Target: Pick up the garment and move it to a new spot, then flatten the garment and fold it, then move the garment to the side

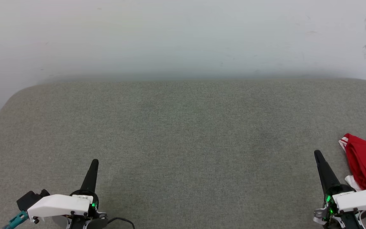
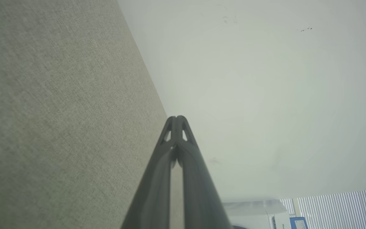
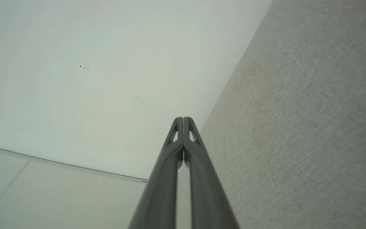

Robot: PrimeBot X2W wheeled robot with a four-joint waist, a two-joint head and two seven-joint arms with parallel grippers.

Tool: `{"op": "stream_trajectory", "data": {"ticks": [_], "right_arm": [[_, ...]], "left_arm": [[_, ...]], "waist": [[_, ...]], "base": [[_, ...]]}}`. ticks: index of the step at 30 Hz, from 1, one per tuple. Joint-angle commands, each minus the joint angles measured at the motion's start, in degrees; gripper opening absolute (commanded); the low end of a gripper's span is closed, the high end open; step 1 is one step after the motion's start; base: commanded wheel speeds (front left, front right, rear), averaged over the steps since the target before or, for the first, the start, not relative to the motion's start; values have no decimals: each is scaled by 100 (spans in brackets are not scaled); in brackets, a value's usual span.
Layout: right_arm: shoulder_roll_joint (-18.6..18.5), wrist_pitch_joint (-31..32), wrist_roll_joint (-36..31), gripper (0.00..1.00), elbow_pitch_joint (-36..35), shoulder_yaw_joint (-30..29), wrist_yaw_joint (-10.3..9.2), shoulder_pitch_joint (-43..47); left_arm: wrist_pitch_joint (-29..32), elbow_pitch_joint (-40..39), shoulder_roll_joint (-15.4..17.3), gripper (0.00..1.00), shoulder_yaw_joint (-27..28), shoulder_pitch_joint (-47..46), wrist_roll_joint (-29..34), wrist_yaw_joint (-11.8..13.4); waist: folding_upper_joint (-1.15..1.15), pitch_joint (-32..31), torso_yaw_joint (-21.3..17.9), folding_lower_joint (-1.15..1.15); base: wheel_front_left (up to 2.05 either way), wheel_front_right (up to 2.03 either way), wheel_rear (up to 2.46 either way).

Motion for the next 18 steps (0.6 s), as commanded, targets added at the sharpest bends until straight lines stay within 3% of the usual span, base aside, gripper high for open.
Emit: {"op": "stream_trajectory", "data": {"ticks": [1, 18], "right_arm": [[15, 4, 160, 0, 22, -6, -1, -144], [26, 33, 949, 0, 251, -11, -1, -288]], "left_arm": [[55, -20, 0, 0, 40, -122, -145, -21], [250, 2, -27, 0, 133, -199, -896, -71]], "waist": [[0, 4, 0, 0], [0, 38, -6, 0]], "base": [[0, 0, 0], [0, 0, 0]]}}
